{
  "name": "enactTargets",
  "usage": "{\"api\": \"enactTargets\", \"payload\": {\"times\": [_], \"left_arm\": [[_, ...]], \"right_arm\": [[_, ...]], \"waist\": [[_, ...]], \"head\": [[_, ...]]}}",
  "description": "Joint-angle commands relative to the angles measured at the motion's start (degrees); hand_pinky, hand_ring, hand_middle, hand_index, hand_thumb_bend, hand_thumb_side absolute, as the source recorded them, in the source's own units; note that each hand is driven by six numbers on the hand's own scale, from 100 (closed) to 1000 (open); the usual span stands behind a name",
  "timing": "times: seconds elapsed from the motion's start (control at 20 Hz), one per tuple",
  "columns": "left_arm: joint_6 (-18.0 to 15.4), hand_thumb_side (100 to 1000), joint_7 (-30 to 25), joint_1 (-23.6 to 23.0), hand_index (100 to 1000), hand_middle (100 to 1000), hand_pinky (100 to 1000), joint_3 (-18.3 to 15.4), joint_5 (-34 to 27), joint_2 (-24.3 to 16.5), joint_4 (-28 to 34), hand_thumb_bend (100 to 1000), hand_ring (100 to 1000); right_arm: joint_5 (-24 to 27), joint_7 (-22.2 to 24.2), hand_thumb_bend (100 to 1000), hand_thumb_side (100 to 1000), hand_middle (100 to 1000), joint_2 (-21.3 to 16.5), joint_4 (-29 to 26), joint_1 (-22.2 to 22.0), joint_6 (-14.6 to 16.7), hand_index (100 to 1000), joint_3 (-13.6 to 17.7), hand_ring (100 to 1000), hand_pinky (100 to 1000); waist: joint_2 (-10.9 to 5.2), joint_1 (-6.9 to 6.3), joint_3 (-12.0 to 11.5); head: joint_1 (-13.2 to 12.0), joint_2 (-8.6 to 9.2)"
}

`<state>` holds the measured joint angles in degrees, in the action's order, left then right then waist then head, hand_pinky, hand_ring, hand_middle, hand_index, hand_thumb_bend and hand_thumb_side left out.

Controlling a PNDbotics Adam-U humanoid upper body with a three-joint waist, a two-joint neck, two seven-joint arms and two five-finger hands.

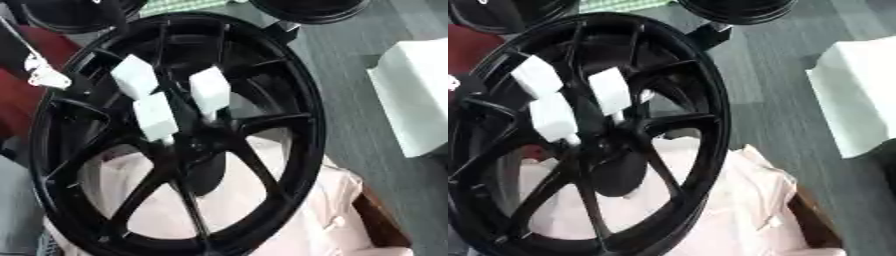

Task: Pull the pin out of the wheel hub.

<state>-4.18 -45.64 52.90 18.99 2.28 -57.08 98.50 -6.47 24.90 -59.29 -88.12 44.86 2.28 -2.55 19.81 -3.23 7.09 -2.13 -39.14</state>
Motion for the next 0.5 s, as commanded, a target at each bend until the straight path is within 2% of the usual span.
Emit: {"api": "enactTargets", "payload": {"times": [0.05,0.5], "left_arm": [[0.2,153,-1.0,1.6,838,770,826,0.0,-0.6,-0.1,-1.2,435,811],[-0.4,155,-3.1,2.7,849,793,825,1.2,-0.1,2.2,-3.6,429,815]], "right_arm": [[-0.1,-0.2,100,483,675,-1.3,-0.1,1.1,0.2,728,0.4,760,836],[0.1,-0.3,100,485,674,-0.8,0.0,1.3,0.3,727,0.4,759,836]], "waist": [[-0.88,0.23,0.3],[-0.33,0.22,0.7]], "head": [[-0.3,0.59],[-0.9,0.91]]}}
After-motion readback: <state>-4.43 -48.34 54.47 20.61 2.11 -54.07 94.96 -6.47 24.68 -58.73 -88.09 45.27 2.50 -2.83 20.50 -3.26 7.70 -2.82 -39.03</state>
